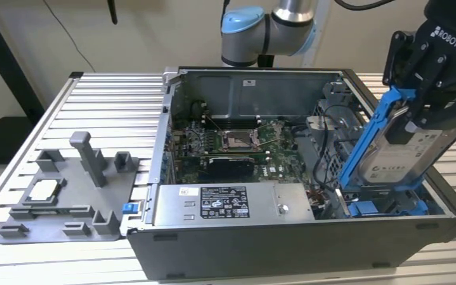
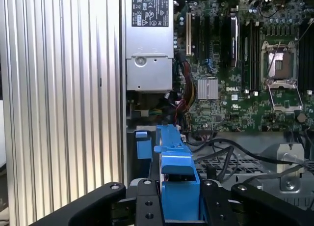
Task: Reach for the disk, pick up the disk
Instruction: 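Pick up the disk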
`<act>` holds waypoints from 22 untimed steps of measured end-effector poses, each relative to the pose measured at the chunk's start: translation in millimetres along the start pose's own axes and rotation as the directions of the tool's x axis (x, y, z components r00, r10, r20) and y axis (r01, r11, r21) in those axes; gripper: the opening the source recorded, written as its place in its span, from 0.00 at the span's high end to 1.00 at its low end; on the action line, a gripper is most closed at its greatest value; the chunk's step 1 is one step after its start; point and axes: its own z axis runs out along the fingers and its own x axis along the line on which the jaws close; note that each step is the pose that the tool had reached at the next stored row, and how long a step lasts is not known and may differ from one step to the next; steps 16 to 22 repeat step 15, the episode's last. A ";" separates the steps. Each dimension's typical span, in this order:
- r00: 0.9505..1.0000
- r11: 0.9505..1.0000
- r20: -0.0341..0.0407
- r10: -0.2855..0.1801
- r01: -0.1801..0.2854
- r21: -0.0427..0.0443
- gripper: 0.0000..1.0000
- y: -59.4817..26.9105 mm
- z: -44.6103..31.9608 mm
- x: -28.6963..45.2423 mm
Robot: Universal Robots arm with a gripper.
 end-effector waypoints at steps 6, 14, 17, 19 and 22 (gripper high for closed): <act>1.000 1.000 0.000 0.000 0.000 0.000 1.00 -3.3 4.2 7.4; 1.000 1.000 0.000 0.000 0.000 0.000 1.00 -3.4 4.3 7.4; 1.000 1.000 0.000 0.000 0.000 0.000 1.00 -3.4 4.3 7.4; 1.000 1.000 0.000 0.000 0.000 0.000 1.00 -3.4 4.3 7.4; 1.000 1.000 0.000 0.000 0.000 0.000 1.00 -3.4 4.3 7.4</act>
